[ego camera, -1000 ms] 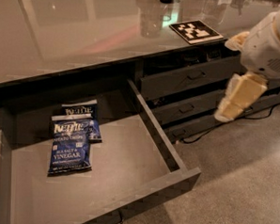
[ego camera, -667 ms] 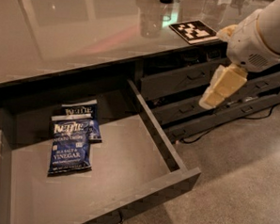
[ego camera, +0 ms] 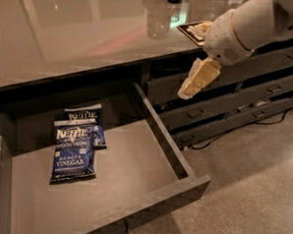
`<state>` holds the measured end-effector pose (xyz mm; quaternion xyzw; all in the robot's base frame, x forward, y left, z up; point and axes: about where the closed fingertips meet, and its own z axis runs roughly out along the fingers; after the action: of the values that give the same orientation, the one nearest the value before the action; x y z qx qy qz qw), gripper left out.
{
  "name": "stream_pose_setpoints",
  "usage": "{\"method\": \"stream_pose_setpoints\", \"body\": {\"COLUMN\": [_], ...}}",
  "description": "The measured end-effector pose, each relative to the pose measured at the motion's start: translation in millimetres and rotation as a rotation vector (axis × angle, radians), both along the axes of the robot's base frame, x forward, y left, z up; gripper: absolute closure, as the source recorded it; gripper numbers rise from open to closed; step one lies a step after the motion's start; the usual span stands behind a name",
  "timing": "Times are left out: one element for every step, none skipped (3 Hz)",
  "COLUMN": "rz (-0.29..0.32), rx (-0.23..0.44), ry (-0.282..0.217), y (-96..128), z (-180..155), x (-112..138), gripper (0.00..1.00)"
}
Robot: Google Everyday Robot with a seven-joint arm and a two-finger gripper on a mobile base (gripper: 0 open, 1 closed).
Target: Pick blue chip bag from top drawer and place on counter
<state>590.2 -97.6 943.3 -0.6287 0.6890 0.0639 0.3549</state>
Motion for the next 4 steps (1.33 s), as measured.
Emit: {"method": "stream_pose_setpoints", "body": {"rz": [0.252, 0.489, 0.693, 0.693], "rx": [0.056, 0.074, 0.058, 0.058], "ry": [0.082, 0.162, 0.247, 0.247], "y": [48, 82, 98, 98], "z": [-18, -33, -45, -45], "x": [7, -5, -30, -30], "gripper": [0.00, 0.00, 0.00, 0.00]}}
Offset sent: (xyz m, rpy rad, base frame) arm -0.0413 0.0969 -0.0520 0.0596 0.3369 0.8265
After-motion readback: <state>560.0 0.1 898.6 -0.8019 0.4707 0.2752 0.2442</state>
